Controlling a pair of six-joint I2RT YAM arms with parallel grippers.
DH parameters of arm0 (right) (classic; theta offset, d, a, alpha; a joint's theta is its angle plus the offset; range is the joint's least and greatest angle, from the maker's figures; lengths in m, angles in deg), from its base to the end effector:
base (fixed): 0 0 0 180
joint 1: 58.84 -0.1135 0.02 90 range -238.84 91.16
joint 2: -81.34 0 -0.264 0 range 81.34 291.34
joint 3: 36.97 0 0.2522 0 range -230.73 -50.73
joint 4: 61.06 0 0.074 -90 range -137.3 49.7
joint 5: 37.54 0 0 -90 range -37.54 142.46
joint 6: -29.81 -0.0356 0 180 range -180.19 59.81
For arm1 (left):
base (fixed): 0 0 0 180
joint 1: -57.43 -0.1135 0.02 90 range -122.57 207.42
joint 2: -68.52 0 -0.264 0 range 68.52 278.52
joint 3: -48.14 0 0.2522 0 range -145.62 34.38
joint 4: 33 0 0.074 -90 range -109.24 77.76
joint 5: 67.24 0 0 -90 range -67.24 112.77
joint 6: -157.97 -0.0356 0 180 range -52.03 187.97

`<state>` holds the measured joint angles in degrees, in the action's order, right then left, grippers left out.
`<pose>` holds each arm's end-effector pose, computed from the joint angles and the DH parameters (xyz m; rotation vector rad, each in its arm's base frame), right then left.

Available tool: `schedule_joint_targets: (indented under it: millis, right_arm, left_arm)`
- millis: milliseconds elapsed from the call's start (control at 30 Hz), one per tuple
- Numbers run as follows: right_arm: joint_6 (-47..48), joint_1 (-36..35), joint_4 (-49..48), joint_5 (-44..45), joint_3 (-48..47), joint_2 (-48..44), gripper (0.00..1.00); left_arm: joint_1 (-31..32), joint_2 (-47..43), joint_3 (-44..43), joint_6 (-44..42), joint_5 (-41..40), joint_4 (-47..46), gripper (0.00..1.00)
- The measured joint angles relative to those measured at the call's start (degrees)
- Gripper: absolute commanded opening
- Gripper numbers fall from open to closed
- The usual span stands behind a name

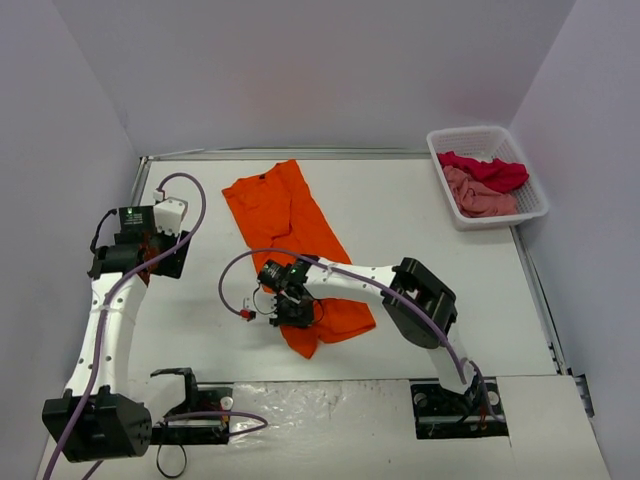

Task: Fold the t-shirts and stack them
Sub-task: Rotate the tshirt 90 degrees

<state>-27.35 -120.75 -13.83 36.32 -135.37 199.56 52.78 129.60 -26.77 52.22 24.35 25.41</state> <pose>0.1910 0.3790 0.1610 -2.0983 1.8225 0.5228 0.2146 0.0165 0.3279 0.2412 2.3406 0.1422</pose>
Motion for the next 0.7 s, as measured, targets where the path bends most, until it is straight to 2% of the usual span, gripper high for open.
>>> schedule_joint_targets:
  millis: [267,467,567,633,667,700]
  right_arm:
    - [-0.46,1.44,2.78,-2.36,0.85,-2.8,0.0]
    - [-0.72,3.67,9.11,-2.27,-4.0,-12.22,0.0]
    - [-0.68,7.08,9.73,-2.49,-8.07,-18.01,0.0]
    - [-0.61,11.37,9.64,-2.47,-9.88,-21.38,0.0]
    - [-0.59,13.88,9.6,-2.4,-10.32,-22.53,0.0]
    - [-0.59,16.61,9.42,-2.27,-10.43,-23.56,0.0]
  left_arm:
    - [0.0,0.0,0.0,-0.02,0.68,-0.46,0.63]
    - [0.0,0.63,-0.02,-0.11,2.43,-0.83,0.63]
    - [0.0,2.1,-0.57,-0.57,4.22,-0.79,0.63]
    - [0.0,3.56,-1.62,-0.72,5.35,-0.74,0.57]
    - [0.0,4.72,-2.67,-0.81,6.03,-0.74,0.41]
    - [0.09,6.1,-4.15,-0.7,6.6,-0.74,0.33]
